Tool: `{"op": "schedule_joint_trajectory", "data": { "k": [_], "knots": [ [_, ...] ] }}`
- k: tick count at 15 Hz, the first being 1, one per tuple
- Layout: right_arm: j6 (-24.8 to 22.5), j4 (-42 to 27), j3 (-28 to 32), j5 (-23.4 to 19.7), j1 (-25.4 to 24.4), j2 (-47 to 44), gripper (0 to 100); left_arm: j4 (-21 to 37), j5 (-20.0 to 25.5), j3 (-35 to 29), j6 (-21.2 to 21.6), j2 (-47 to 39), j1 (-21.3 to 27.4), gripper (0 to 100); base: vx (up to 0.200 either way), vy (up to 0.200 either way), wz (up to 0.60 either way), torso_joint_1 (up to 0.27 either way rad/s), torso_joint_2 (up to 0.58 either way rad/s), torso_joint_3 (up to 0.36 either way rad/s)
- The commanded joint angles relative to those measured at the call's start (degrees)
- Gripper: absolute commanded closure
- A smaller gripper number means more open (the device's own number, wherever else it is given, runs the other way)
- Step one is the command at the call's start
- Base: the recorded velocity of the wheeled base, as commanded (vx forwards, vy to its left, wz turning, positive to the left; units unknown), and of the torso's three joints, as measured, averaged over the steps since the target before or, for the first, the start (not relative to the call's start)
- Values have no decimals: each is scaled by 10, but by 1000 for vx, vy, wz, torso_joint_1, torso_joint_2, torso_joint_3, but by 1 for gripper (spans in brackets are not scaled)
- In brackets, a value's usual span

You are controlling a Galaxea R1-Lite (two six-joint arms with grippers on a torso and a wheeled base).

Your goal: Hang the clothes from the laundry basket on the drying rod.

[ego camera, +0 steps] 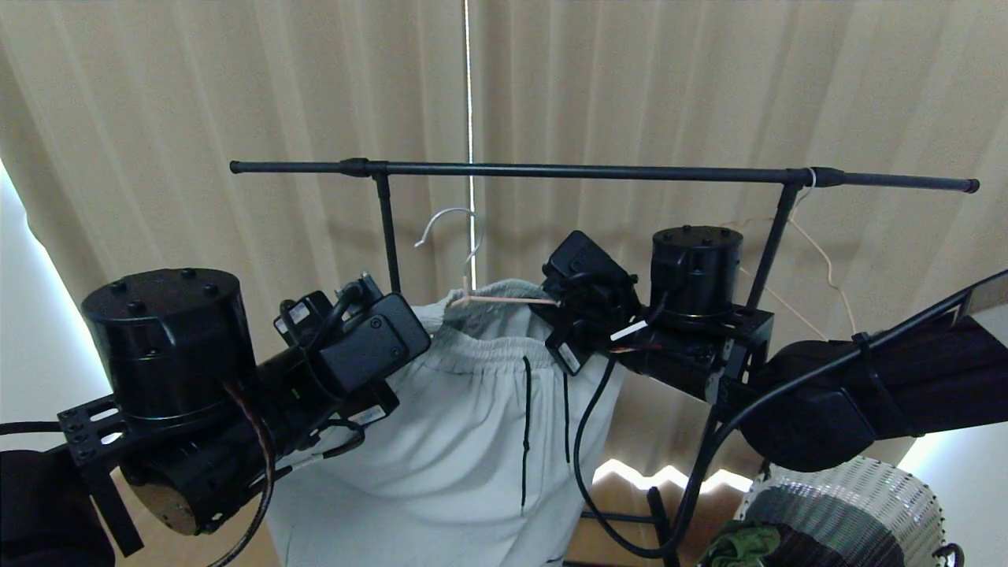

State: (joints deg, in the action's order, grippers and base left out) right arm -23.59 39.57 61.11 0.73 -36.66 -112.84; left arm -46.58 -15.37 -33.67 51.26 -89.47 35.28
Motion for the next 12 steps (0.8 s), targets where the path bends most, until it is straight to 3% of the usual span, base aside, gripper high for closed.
{"op": "schedule_joint_trajectory", "data": {
  "k": [1, 7, 8, 10, 12],
  "knots": [
    [-1, 0, -6, 1, -1, 4, 100, -1, -2, 0, 0, -1, -1, 100, 0, 0, 0, 0, 0, 0],
    [-1, 0, -8, 1, -1, 9, 100, -17, -2, 5, -4, -3, -6, 100, 0, 0, 0, 0, 0, 0],
    [-1, 0, -8, 2, -1, 10, 100, -17, -1, 6, -6, -3, -5, 0, 0, 0, 0, 0, 0, 0],
    [-1, -1, -9, 5, 1, 18, 100, -18, 0, 10, -12, -1, -4, 0, 0, 0, 0, 0, 0, 0],
    [-1, -1, -16, 7, 19, 26, 100, -18, 22, 19, -51, 3, -3, 0, 0, 0, 0, 0, 0, 0]
  ]
}}
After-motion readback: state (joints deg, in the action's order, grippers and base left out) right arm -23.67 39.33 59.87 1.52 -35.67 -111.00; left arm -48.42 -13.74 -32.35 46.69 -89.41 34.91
